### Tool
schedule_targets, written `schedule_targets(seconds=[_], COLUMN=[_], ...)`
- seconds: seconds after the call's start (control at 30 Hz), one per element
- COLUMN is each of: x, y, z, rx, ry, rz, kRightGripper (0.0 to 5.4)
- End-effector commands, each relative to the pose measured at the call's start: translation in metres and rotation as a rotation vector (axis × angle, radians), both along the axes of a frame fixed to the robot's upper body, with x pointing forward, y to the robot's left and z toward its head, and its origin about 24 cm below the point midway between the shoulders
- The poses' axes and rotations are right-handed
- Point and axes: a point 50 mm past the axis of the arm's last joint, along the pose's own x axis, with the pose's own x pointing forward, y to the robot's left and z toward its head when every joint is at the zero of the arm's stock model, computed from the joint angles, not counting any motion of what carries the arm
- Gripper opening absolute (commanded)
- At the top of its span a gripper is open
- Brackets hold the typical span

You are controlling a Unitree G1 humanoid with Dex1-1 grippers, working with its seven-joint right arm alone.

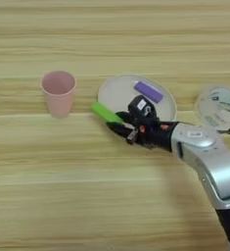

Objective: Move the objects on the table

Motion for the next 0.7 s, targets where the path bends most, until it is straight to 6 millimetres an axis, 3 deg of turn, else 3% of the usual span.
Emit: schedule_targets(seconds=[0.03, 0.3, 0.7], x=[0.003, 0.002, 0.01], y=[0.009, 0.012, 0.009], z=[0.016, -0.005, -0.018], rx=[0.01, -0.011, -0.047], ry=[-0.098, -0.027, -0.013], rz=[0.024, 0.025, -0.002], kRightGripper=[1.39, 1.39, 1.39])
